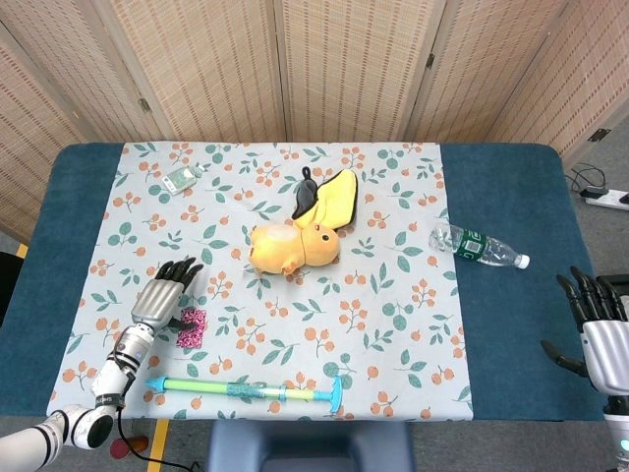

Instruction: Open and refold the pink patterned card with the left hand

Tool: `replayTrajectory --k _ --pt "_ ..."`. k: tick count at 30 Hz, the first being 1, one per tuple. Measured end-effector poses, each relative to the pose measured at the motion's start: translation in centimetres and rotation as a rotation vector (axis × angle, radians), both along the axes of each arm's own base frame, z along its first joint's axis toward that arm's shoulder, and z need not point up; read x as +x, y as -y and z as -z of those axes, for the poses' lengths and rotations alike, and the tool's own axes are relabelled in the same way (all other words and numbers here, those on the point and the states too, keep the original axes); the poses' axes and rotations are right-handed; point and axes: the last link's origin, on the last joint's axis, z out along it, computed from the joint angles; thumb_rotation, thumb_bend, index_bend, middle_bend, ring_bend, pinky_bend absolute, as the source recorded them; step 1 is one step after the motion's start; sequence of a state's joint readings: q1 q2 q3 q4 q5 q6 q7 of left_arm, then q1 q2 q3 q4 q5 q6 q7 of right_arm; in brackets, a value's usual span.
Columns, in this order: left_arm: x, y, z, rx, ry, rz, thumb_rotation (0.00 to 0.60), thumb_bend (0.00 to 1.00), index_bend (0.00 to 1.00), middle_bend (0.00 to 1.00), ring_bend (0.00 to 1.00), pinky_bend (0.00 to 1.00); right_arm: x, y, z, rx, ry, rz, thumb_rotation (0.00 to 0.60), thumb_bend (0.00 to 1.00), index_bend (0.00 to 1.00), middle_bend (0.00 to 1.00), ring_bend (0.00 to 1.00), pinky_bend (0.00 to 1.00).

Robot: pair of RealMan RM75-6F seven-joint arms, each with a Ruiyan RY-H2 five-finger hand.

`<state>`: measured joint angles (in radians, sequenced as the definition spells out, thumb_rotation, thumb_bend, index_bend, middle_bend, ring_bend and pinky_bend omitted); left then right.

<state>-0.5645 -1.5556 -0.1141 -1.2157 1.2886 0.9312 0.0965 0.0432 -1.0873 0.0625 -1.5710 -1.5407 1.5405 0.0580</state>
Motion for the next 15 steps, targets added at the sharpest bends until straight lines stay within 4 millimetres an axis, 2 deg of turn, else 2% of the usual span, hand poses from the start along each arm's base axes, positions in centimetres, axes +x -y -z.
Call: replayTrajectory --k 6,15 --pt "0.20 0.01 0.53 -0.007 0.003 0.003 0.600 0.09 0.04 0.00 0.00 0.00 0.04 0.03 0.04 -0.002 0.001 0.000 0.600 0.23 0.00 0.00 0.03 0.00" --pt "-0.63 0.20 0.87 -0.020 -0.019 -0.020 0.600 0.09 0.04 0.00 0.00 0.00 -0.08 0.10 0.05 -0.007 0.005 0.002 0.600 0.23 0.00 0.00 0.02 0.00"
